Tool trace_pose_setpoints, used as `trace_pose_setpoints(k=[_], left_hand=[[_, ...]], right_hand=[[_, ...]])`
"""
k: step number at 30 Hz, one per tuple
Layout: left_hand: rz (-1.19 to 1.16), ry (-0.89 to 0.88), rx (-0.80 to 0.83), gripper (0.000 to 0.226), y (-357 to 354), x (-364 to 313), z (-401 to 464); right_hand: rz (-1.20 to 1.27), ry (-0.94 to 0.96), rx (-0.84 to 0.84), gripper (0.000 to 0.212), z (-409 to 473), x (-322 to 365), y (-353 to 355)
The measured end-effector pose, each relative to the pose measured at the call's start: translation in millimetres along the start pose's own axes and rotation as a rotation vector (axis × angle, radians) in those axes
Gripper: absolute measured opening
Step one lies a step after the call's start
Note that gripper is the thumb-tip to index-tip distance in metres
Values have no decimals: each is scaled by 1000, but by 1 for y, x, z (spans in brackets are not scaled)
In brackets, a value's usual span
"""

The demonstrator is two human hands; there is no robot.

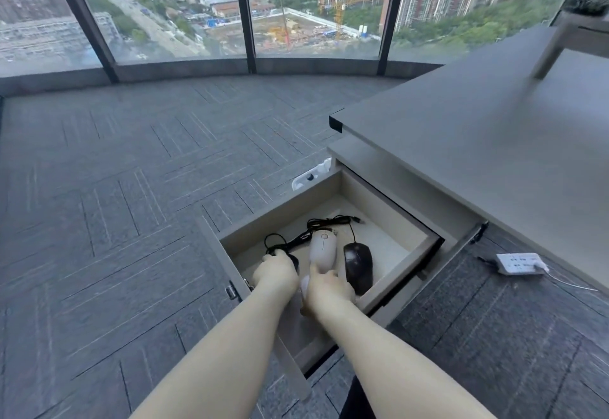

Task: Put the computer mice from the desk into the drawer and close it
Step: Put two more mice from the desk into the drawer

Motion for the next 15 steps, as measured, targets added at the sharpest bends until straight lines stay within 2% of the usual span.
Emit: trace_pose_setpoints(k=[4,7,9,12,15], left_hand=[[-43,-60,-53,48,16,-2,-6],[-135,-189,-238,36,60,-9,-28],[-255,-254,-378,37,91,-3,-50],[-469,-310,-518,35,116,25,-78],[-643,-262,-597,35,114,66,-96]], right_hand=[[101,55,-134,44,-15,-2,28],[184,158,-296,30,-44,-9,60],[279,220,-381,23,-67,-16,71],[373,304,-476,28,-101,-19,67],[485,384,-548,36,-131,-17,55]])
Point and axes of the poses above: each hand's wrist, its own z-axis towards the middle knuckle, its own y-axis out of the back of the hand, x = y × z, the point moved 9 cm from there along z, towards the middle knuckle, and after that the axes turned 6 degrees about y, right-handed, at the moved point
